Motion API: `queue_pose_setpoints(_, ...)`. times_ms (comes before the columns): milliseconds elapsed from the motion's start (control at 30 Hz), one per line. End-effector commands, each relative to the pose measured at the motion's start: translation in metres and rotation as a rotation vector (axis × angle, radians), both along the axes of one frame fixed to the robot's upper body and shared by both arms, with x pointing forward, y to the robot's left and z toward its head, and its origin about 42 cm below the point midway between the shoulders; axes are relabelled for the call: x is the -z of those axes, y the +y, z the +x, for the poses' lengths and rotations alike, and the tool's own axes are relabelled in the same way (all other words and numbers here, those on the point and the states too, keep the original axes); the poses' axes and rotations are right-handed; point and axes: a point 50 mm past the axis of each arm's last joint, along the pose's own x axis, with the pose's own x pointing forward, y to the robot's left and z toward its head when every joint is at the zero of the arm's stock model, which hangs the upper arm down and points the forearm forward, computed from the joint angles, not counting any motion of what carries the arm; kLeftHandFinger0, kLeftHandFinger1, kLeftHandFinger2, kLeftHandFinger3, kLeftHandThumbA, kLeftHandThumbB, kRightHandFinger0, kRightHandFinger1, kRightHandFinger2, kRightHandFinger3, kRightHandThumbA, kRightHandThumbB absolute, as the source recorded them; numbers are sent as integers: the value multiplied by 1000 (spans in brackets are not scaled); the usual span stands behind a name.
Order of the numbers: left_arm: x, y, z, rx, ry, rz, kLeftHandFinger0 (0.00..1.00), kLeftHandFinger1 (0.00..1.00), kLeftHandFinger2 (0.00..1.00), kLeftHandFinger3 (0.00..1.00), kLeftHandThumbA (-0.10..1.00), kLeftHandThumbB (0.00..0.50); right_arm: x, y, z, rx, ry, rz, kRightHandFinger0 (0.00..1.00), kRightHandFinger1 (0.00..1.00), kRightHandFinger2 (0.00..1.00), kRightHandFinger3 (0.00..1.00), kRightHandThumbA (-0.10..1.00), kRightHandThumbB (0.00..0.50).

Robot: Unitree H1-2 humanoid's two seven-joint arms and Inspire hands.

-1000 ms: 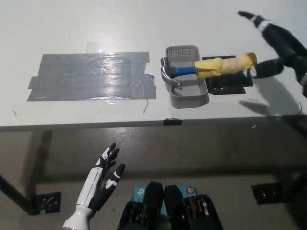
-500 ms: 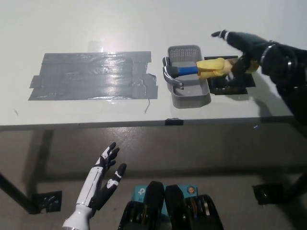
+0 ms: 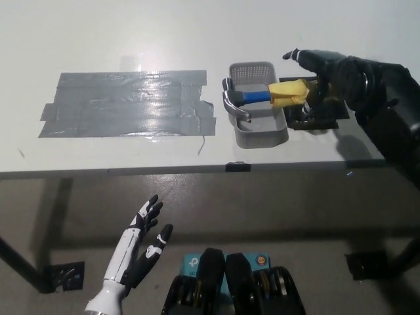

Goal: The robot picks the hammer placed on top of the gray container with right hand and places it on the grey area of the desk

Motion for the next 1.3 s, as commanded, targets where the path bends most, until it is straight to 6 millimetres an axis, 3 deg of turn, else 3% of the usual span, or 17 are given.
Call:
queue_pose_setpoints(0, -14, -1, 4, 20, -72, 6, 1000, 1000, 1000, 1000, 808, 124, -40, 16, 9, -17, -86, -40, 1000, 1000, 1000, 1000, 1000, 361)
queue_pose_setpoints(600, -16, 0, 6, 20, -66, -2, 1000, 1000, 1000, 1000, 828, 131, -30, 21, 15, -7, -53, -38, 1000, 1000, 1000, 1000, 1000, 384)
queue_pose_setpoints(700, -16, 0, 7, 21, -69, -8, 1000, 1000, 1000, 1000, 823, 136, -27, 21, 15, 10, -42, -13, 1000, 1000, 1000, 1000, 1000, 370)
queue_pose_setpoints(967, -18, 1, 8, 17, -72, 3, 1000, 1000, 1000, 1000, 838, 136, -15, 19, 18, 31, -18, -9, 1000, 1000, 1000, 1000, 1000, 408)
queue_pose_setpoints(1200, -19, 2, 10, 17, -75, 10, 1000, 1000, 1000, 1000, 845, 143, -9, 13, 17, 20, -79, -7, 1000, 1000, 1000, 1000, 1000, 363)
queue_pose_setpoints(1233, -19, 2, 10, 17, -74, 6, 1000, 1000, 1000, 1000, 845, 146, -7, 10, 19, 26, -156, -11, 1000, 1000, 1000, 1000, 906, 345)
queue_pose_setpoints(1267, -19, 2, 10, 17, -73, 7, 1000, 1000, 1000, 1000, 845, 145, -5, 9, 19, 38, -202, -15, 934, 949, 961, 999, 750, 322)
